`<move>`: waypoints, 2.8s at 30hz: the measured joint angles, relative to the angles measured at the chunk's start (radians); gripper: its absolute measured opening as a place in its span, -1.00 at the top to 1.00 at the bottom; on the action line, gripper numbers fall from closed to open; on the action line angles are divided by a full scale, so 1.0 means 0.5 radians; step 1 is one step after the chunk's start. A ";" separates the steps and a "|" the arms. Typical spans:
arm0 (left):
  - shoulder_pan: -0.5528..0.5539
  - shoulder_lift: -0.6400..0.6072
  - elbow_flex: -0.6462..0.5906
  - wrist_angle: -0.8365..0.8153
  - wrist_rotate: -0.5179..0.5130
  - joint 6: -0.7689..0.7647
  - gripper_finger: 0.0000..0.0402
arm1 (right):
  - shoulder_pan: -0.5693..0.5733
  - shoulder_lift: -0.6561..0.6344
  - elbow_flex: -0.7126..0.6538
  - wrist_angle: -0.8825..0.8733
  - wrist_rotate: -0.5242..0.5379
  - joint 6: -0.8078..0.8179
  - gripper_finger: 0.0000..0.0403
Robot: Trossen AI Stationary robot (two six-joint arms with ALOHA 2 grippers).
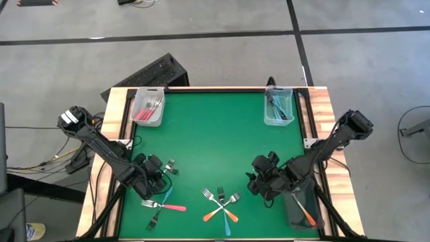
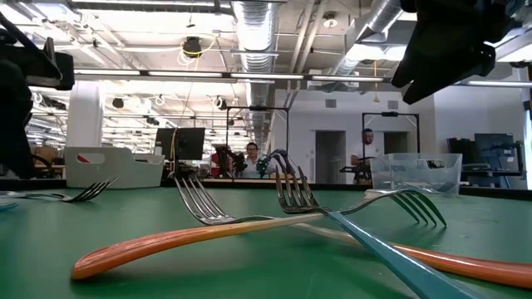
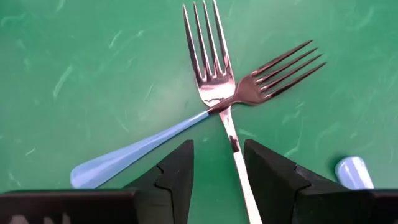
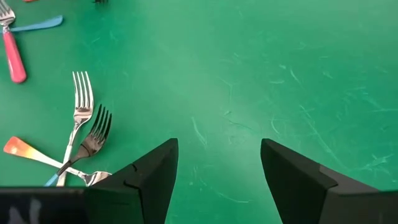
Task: Sort silverware by color (type)
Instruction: Put the orange fork into the black bin
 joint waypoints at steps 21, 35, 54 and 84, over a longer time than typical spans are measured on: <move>-0.002 -0.006 -0.350 0.577 -0.011 0.044 0.82 | -0.119 0.000 0.000 0.062 0.103 -0.143 -0.27; 0.001 0.005 0.019 -0.098 -0.006 0.158 0.99 | -0.127 0.000 0.000 0.127 0.103 -0.154 -0.27; -0.004 0.002 0.366 -0.265 -1.232 0.499 1.00 | -0.288 0.080 -0.081 1.572 0.390 -0.944 -0.27; 0.135 0.002 0.366 1.275 -1.219 2.437 1.00 | -0.585 0.670 0.179 2.792 -0.113 -1.676 -0.09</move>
